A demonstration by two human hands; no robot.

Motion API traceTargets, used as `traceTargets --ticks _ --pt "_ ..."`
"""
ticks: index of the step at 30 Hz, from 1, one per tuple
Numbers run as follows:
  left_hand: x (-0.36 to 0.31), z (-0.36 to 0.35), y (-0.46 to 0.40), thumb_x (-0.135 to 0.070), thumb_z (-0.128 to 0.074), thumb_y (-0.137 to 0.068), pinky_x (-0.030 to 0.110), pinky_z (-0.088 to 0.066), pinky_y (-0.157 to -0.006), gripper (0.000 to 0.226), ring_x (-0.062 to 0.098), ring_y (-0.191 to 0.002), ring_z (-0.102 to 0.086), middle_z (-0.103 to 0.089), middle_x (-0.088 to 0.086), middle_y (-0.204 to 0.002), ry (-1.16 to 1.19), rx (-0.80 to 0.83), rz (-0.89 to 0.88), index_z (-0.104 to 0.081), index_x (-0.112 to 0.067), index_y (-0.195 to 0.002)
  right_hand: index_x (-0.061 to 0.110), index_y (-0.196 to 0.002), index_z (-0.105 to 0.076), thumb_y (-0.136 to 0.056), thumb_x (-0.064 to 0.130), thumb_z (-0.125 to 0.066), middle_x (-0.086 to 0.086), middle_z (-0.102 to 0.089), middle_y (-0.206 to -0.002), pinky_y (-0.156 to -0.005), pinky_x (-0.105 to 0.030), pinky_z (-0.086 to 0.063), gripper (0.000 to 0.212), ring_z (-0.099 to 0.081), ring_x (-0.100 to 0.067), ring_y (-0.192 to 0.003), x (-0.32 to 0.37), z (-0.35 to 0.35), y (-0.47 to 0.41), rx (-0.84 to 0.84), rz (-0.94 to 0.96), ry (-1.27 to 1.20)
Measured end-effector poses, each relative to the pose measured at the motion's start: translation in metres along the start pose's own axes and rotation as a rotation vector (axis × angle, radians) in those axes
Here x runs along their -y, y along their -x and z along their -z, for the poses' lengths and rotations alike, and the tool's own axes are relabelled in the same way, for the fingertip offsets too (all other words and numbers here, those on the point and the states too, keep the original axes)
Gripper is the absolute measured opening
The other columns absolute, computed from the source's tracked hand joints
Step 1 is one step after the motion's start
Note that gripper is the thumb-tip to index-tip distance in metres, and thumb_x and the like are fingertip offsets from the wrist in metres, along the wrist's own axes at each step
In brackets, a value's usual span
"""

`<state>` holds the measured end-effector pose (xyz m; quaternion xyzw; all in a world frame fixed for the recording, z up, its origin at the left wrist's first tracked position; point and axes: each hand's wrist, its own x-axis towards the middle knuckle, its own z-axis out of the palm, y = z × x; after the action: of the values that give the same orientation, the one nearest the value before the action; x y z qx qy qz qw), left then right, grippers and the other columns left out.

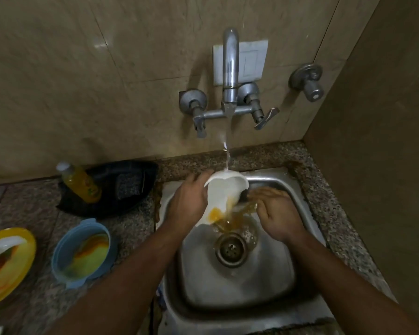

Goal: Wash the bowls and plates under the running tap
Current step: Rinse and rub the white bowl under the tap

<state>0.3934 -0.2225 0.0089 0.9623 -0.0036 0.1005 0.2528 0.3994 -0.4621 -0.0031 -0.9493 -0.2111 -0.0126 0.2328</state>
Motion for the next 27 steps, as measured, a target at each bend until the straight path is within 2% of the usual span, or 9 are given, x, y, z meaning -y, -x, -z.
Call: traceTargets --ticks 6,10,13,15,18,20,22,25,27 --pt "-0.006 -0.009 0.015 -0.01 -0.049 -0.093 0.04 -0.054 -0.063 0.05 0.031 -0.084 -0.062 -0.059 0.013 -0.108 -0.217 0.0 -0.078 -0.043 -0.028 -0.14 0.017 -0.099 -0.075 -0.087 0.032 -0.035 -0.001 -0.073 -0.101 -0.086 -0.041 -0.051 0.044 -0.066 -0.021 -0.094 0.014 0.004 0.001 -0.104 -0.024 -0.02" --pt "-0.007 -0.012 0.01 -0.016 -0.046 -0.098 0.041 -0.054 -0.076 0.039 0.033 -0.093 -0.063 -0.064 0.014 -0.112 0.003 -0.065 0.056 -0.051 -0.026 -0.135 0.019 -0.091 -0.074 -0.086 0.033 -0.035 0.0 -0.072 -0.089 -0.076 -0.035 -0.051 0.041 -0.066 -0.022 -0.082 0.018 0.001 0.005 -0.116 -0.073 -0.004" --pt "0.005 -0.019 -0.002 -0.034 -0.045 -0.101 0.04 -0.052 -0.093 0.034 0.028 -0.107 -0.062 -0.066 0.008 -0.122 0.42 0.003 0.493 -0.058 -0.023 -0.13 0.02 -0.107 -0.072 -0.087 0.034 -0.04 0.001 -0.073 -0.105 -0.086 -0.032 -0.053 0.041 -0.066 -0.018 -0.095 0.028 -0.005 0.006 -0.081 -0.081 -0.054" --pt "0.008 -0.021 -0.005 -0.047 -0.044 -0.099 0.043 -0.052 -0.095 0.041 0.024 -0.107 -0.061 -0.066 0.004 -0.124 0.627 0.087 0.67 -0.06 -0.024 -0.128 0.016 -0.127 -0.064 -0.093 0.033 -0.041 -0.005 -0.065 -0.128 -0.099 -0.032 -0.046 0.044 -0.06 -0.021 -0.116 0.037 -0.012 0.002 0.01 -0.027 -0.014" --pt "0.001 -0.025 -0.004 -0.058 -0.04 -0.097 0.034 -0.048 -0.089 0.047 0.019 -0.102 -0.06 -0.065 -0.006 -0.115 0.678 0.165 0.682 -0.061 -0.026 -0.123 0.009 -0.152 -0.029 -0.099 0.051 -0.022 -0.013 -0.024 -0.16 -0.119 -0.039 -0.021 0.068 -0.024 -0.026 -0.147 0.048 -0.03 -0.017 0.217 -0.055 0.112" --pt "-0.007 -0.026 -0.008 -0.063 -0.037 -0.095 0.034 -0.047 -0.092 0.045 0.018 -0.101 -0.06 -0.064 -0.008 -0.109 0.715 0.194 0.671 -0.064 -0.033 -0.115 0.007 -0.155 -0.008 -0.097 0.06 -0.015 -0.016 0.0 -0.163 -0.122 -0.043 -0.009 0.079 -0.003 -0.028 -0.151 0.059 -0.039 -0.031 0.318 -0.12 0.067" --pt "-0.009 -0.026 -0.015 -0.069 -0.036 -0.09 0.042 -0.048 -0.1 0.049 0.019 -0.105 -0.063 -0.068 -0.005 -0.113 0.763 0.211 0.669 -0.066 -0.035 -0.11 0.01 -0.156 -0.002 -0.1 0.052 -0.021 -0.012 0.004 -0.163 -0.123 -0.042 -0.006 0.072 0.001 -0.025 -0.151 0.073 -0.04 -0.033 0.371 0.016 -0.013" --pt "-0.005 -0.02 -0.023 -0.057 -0.041 -0.097 0.043 -0.048 -0.1 0.045 0.021 -0.104 -0.063 -0.067 -0.003 -0.112 0.814 0.2 0.752 -0.064 -0.026 -0.119 0.019 -0.157 -0.002 -0.103 0.043 -0.028 -0.001 0.0 -0.164 -0.12 -0.031 0.001 0.064 -0.002 -0.014 -0.15 0.065 -0.024 -0.016 0.443 0.269 0.058" --pt "-0.004 -0.023 -0.025 -0.055 -0.043 -0.096 0.045 -0.051 -0.097 0.043 0.022 -0.1 -0.064 -0.069 -0.002 -0.111 0.82 0.219 0.746 -0.065 -0.024 -0.119 0.018 -0.157 -0.001 -0.103 0.049 -0.026 0.0 0.002 -0.164 -0.122 -0.035 0.001 0.067 0.001 -0.014 -0.151 0.037 -0.022 -0.022 0.425 0.178 0.187"
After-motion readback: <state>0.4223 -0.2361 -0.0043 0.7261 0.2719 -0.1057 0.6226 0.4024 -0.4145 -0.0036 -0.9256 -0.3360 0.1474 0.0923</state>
